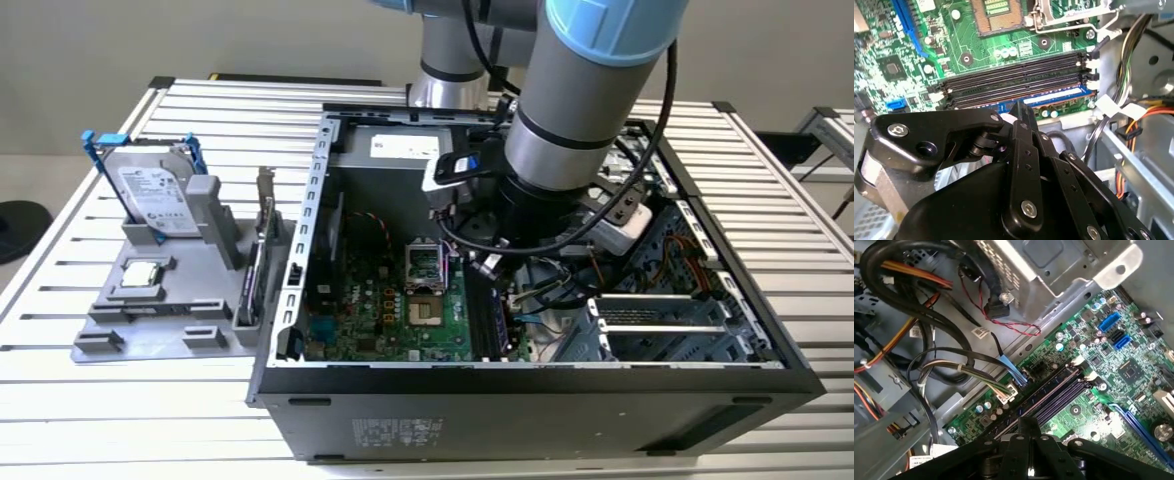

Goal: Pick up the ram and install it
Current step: 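Press down the ram until it locks into place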

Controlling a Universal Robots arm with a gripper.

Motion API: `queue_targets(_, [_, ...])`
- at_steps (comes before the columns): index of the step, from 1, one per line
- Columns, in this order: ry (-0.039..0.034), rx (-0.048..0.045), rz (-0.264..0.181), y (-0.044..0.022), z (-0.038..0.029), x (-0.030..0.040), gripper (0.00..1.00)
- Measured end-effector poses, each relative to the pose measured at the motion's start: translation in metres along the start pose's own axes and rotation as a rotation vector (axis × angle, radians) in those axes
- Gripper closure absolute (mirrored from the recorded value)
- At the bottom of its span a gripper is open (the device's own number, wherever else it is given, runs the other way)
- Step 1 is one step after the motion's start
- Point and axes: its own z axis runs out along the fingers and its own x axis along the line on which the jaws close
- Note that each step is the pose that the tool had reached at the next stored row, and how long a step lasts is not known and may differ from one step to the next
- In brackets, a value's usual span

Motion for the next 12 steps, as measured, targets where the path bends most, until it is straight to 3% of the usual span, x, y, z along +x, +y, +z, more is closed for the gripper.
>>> queue_targets(12, [-0.0068,-0.0001,-0.217,0.0,0.0,0.0,1.0])
